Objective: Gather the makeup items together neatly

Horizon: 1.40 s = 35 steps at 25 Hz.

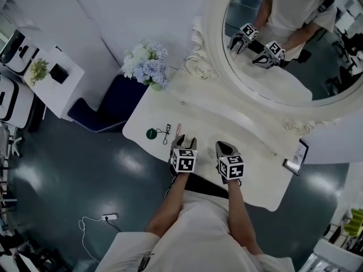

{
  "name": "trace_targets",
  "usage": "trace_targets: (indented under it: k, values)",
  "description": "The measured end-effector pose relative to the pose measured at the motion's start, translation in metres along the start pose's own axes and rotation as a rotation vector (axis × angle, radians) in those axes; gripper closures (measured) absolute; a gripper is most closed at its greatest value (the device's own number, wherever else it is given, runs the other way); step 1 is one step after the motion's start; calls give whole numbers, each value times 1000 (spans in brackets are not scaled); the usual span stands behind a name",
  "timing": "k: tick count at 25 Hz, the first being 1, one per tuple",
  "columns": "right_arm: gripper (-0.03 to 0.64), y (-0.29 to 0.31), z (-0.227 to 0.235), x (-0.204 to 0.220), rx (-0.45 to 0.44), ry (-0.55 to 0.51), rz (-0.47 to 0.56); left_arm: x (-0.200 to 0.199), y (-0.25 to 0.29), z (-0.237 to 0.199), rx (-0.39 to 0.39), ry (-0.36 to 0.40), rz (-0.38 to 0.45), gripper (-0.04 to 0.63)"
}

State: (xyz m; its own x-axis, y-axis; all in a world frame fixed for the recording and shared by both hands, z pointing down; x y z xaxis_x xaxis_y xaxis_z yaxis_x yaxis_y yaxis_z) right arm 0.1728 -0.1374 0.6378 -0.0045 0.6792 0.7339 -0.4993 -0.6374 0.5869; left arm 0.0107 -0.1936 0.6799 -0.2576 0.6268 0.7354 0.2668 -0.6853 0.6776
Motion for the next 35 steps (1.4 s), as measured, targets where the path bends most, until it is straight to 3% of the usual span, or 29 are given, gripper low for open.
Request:
trace_targets:
  k: [5,11,15,22,35]
  values:
    - [575,1,-11,-5,-51,-24,15,1,-27,-12,-54,-44,58,406]
    - [575,-1,-51,-4,-150,-79,-1,17,-91,-48,-189,-138,118,543]
    - [575,-7,-75,5,-212,-114,-2,39,-129,-61,-277,-191,157,580]
    - [575,-38,-106,51,-245,-89,19,86,-202,-54,-314,-248,231,580]
    - [575,-66,-151,92,-282,-124,43,136,-270,-46,-333,-211,275,580]
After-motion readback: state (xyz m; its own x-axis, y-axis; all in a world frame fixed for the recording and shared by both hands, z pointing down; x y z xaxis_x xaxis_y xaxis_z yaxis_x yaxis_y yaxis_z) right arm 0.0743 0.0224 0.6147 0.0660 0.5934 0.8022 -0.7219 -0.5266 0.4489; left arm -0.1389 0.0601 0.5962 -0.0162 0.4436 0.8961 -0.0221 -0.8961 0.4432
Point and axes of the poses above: the fingertips, and each gripper's own axes: y forward along the fingers, z to its right, x out of its underside, the point moved 7 cm from there along -y, backward along the fingers, and after that the axes turned 15 degrees about -x, right-handed, at the moved point
